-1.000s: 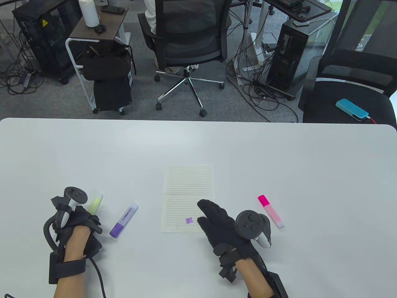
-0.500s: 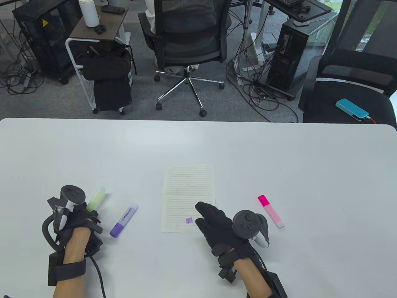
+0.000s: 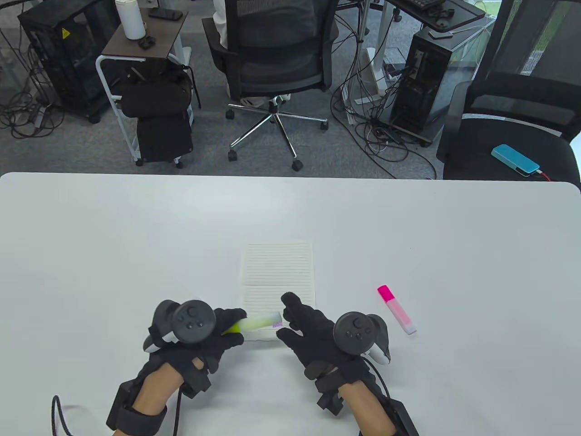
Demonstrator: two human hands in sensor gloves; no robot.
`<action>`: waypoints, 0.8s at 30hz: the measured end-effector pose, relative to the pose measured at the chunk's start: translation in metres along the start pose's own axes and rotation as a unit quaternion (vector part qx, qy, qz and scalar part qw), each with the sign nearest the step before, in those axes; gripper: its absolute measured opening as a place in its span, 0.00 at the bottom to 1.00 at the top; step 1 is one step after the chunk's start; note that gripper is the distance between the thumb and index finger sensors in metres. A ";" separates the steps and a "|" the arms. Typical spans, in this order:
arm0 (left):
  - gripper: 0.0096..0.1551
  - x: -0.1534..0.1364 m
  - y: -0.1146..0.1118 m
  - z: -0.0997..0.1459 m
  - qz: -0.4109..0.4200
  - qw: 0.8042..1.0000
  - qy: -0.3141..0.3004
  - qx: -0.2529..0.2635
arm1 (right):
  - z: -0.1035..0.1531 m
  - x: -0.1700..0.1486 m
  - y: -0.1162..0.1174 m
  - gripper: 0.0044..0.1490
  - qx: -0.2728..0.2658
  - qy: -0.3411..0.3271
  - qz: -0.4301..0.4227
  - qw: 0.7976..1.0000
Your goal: Apply highlighter ink on paper
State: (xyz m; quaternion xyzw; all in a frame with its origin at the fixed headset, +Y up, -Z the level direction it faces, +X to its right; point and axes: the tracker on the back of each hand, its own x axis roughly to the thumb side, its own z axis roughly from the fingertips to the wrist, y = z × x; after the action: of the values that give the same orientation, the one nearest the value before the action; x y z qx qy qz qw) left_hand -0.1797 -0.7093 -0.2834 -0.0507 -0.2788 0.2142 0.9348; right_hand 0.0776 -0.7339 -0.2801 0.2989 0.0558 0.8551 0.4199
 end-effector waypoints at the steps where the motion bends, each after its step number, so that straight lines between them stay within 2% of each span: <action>1: 0.33 0.009 -0.004 -0.001 -0.007 1.000 -0.011 0.000 | -0.002 0.003 0.003 0.43 0.010 -0.010 0.000 1.000; 3: 0.33 0.020 -0.010 -0.002 -0.016 0.999 -0.027 0.014 | -0.004 0.007 0.008 0.36 0.015 -0.031 -0.002 0.999; 4: 0.33 0.021 -0.011 -0.001 -0.028 0.999 -0.015 0.021 | -0.004 0.009 0.008 0.32 0.007 -0.038 -0.007 0.999; 5: 0.33 0.020 -0.013 -0.001 -0.034 0.999 -0.018 0.014 | -0.004 0.011 0.009 0.30 -0.001 -0.053 -0.023 0.998; 9: 0.34 0.020 -0.020 -0.002 0.093 0.995 -0.036 0.025 | -0.003 0.015 0.009 0.29 -0.014 -0.059 -0.031 0.998; 16: 0.32 0.012 -0.008 -0.003 0.147 0.986 -0.066 0.053 | -0.004 0.016 0.010 0.27 -0.009 -0.073 -0.086 0.994; 17: 0.31 0.008 -0.006 0.002 0.140 0.987 -0.053 0.060 | -0.004 0.020 0.007 0.27 -0.017 -0.097 -0.079 0.992; 19: 0.31 0.003 -0.007 -0.004 0.188 0.978 -0.070 0.061 | -0.003 0.023 0.003 0.27 -0.018 -0.096 -0.041 0.994; 21: 0.32 0.003 -0.005 -0.003 0.177 0.979 -0.062 0.077 | -0.002 0.025 0.000 0.26 -0.024 -0.097 -0.043 0.994; 24: 0.44 -0.004 0.005 0.006 0.084 0.992 -0.023 0.096 | 0.000 0.019 -0.006 0.26 -0.043 -0.087 -0.037 0.995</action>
State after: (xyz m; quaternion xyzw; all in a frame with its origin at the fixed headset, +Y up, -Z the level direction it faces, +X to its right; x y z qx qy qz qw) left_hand -0.1879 -0.7065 -0.2817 0.0212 -0.2734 0.3187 0.9073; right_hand 0.0728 -0.7163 -0.2734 0.3519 -0.0070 0.8111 0.4672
